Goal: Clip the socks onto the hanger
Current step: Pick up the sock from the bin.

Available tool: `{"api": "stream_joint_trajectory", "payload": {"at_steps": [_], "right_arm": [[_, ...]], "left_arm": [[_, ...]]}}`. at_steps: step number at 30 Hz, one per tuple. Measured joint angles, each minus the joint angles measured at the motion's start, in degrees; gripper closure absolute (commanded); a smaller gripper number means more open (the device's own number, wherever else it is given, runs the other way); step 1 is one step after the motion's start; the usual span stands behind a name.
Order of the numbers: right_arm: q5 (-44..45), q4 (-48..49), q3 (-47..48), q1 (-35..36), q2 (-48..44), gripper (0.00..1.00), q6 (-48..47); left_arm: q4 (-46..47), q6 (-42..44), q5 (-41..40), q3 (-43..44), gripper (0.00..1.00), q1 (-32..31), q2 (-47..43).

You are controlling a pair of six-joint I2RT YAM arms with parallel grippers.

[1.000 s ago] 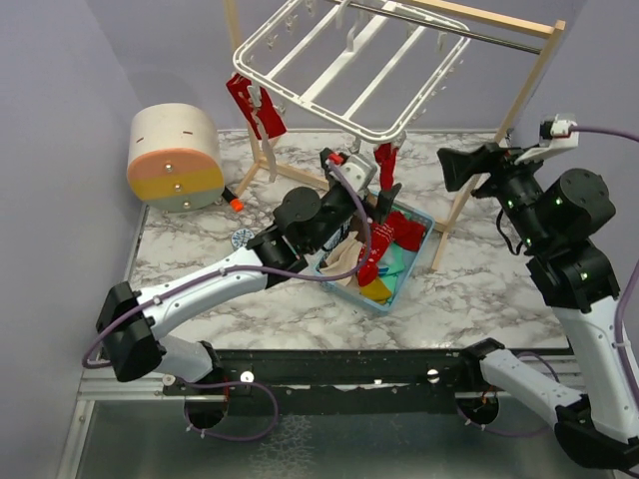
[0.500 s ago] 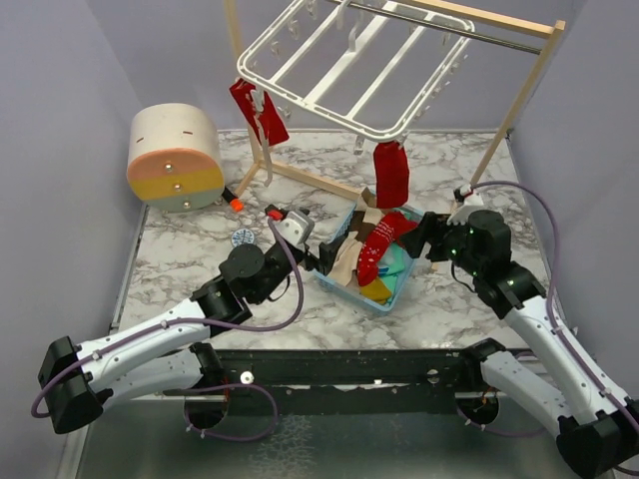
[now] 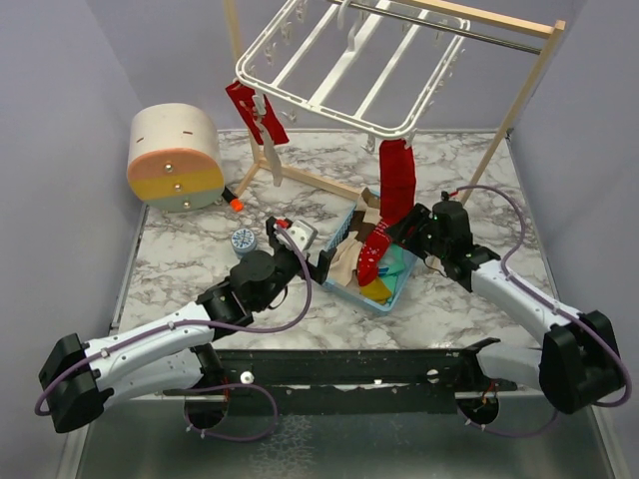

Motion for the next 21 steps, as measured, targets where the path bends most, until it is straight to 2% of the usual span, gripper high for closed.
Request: {"api": "stream_joint_trajectory", "payload": {"at_steps": [6,12,13,19,21], "right_arm": [[0.7,2.8,0.0,0.0,7.9,0.48,4.2],[0.6,6.2,0.0,0.0,13.3,0.6,5.9],[0.7,6.4,0.0,0.0,14.1,0.64,6.0],[0.7,6.5,0.2,0.0,16.0,0.98,5.6],[0.7,6.2,0.2,0.0,15.2,0.99,4.8]], "left_arm": [[0.0,-0.1,0.0,-1.6,0.01,0.0,-1.6],[0.0,-0.2,0.0,-1.6,0.01,0.0,-1.7],[0.0,-0.2,0.0,-1.6,0.01,0.0,-1.7],[0.0,-0.2,0.0,-1.6,0.01,0.0,-1.7],[0.0,-0.2,0.0,-1.6,0.01,0.0,-1.7]]}}
